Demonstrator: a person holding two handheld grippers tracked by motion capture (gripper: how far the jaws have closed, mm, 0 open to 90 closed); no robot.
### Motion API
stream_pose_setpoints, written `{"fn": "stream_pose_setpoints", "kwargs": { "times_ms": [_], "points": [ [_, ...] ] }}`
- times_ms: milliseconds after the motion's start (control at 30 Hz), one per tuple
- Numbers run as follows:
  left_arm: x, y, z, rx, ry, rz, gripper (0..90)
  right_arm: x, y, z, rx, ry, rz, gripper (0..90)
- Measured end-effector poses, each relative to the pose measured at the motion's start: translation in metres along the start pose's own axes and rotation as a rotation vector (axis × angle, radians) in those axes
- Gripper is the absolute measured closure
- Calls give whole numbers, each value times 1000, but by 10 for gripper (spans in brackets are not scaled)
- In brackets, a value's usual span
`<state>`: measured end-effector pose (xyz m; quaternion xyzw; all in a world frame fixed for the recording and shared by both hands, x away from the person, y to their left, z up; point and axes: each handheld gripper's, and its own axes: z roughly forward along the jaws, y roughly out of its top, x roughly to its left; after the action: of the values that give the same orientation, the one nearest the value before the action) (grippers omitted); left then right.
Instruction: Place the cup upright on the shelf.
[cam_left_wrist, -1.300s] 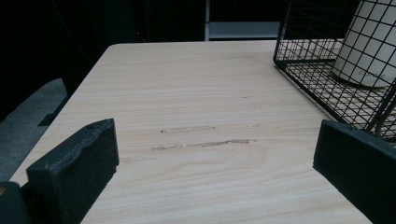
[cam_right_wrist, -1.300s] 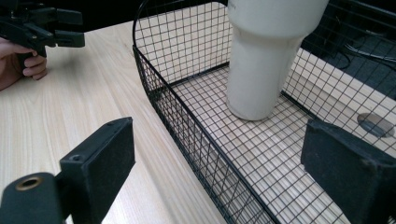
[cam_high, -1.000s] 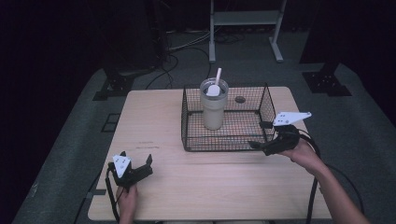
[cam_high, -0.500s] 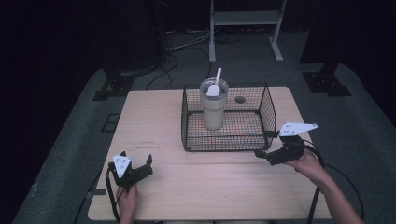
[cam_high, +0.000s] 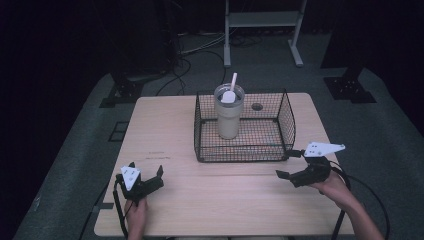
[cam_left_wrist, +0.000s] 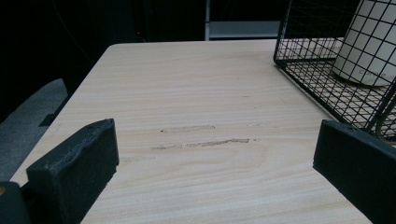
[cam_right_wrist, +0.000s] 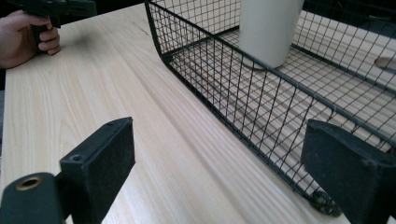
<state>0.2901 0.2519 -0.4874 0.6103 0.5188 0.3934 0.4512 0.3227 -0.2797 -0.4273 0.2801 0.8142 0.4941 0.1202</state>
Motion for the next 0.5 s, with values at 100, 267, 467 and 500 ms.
{"fn": "stream_pose_setpoints", "kwargs": {
  "times_ms": [100, 267, 467, 500],
  "points": [
    [0, 0, 0, 0, 0, 1, 0, -1, -8, -1, 0, -5, 19, 91],
    [0, 0, 0, 1, 1, 6, 0, -2, -19, -4, -3, -16, 39, 90],
    [0, 0, 0, 1, 1, 6, 0, -2, -31, -8, 7, -25, 56, 91],
    [0, 0, 0, 2, 1, 6, 0, -2, -32, -8, 8, -27, 58, 90]
  ]
}}
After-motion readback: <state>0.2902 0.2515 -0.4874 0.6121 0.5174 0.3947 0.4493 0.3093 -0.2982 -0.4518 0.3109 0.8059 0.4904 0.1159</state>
